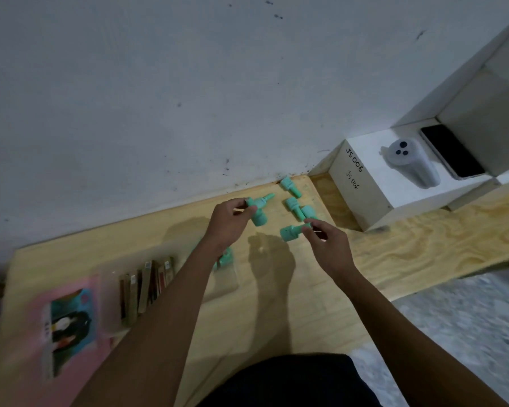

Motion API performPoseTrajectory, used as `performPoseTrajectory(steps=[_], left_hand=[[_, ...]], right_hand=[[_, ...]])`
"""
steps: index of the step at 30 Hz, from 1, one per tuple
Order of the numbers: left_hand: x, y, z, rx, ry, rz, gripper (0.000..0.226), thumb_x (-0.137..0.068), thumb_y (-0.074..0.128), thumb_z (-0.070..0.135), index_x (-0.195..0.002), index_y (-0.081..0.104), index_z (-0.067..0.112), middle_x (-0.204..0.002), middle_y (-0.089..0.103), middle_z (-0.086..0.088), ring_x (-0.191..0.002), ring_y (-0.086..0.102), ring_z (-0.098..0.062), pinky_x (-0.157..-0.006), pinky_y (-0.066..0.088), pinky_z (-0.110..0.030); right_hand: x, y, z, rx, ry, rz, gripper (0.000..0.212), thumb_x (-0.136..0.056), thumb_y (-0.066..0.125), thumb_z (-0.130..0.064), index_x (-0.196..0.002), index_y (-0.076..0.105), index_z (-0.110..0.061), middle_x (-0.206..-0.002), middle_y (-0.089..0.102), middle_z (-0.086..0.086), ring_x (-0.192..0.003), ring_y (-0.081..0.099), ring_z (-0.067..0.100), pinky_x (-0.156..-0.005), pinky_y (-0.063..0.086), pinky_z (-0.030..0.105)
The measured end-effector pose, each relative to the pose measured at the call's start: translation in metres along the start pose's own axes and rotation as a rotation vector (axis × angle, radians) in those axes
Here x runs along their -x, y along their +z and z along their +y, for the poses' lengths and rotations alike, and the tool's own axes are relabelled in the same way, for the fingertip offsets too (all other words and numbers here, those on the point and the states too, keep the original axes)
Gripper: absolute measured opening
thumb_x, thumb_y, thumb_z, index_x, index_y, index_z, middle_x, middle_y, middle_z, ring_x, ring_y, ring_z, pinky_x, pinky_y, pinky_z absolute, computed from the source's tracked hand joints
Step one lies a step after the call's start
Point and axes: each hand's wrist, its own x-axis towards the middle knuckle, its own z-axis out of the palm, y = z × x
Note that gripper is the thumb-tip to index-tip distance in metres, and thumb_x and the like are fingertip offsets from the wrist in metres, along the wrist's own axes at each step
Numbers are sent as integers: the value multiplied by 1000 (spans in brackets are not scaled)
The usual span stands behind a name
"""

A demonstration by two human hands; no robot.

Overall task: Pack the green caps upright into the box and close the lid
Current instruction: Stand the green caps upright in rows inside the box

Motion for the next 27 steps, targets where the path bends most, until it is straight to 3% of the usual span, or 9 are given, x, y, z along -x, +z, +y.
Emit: performPoseTrajectory(steps=[5,9,12,15,20,24,27], left_hand=[[33,-36,-2,55,38,40,16,-90,62,23,-104,69,21,-91,68,2,-82,67,-13,-80,57,-41],[56,-67,-16,1,100,79,12,-89,62,19,-99,68,24,-89,69,0,-72,63,-9,-73,55,-31],[68,-86,-29,-51,144,99,17,-88,65,17,-104,70,15,-93,70,-6,-69,62,-8,-68,53,-18],[80,-99,-39,-51,155,127,18,-86,67,15,-103,71,13,-91,70,-5,-66,62,-6,-57,47,-8],[92,-104,-55,-123,142,124,19,-86,67,16,-103,72,11,-93,69,0,-64,61,-2,-52,41,-5],[93,-99,-71,-233,119,84,26,-85,66,17,-108,70,6,-107,69,-7,-82,67,-16,-71,53,-22],[94,-93,-78,-275,104,85,22,-83,67,16,-102,72,6,-105,70,-8,-85,68,-19,-82,57,-34]], right_hand=[[27,10,-27,-14,-124,-44,26,-92,64,-23,-118,68,-17,-105,64,-11,-88,61,-4,-69,47,6],[46,31,-41,30,-227,-118,28,-92,65,-25,-119,66,-22,-106,66,-12,-84,61,-6,-68,47,6],[56,52,-46,85,-297,-174,28,-90,67,-25,-118,67,-21,-105,67,-12,-80,61,-1,-68,48,9],[62,72,-50,255,-381,-217,27,-89,66,-29,-116,67,-26,-102,67,-14,-77,61,3,-71,52,24],[63,95,-50,658,-489,-290,29,-92,59,-37,-119,64,-31,-111,68,-12,-93,60,9,-73,45,27],[60,107,-44,805,-544,-327,25,-92,58,-34,-114,66,-27,-110,68,-5,-103,56,18,-81,46,34],[58,114,-41,849,-577,-300,23,-91,59,-31,-112,68,-26,-110,64,-2,-106,54,21,-79,45,35]])
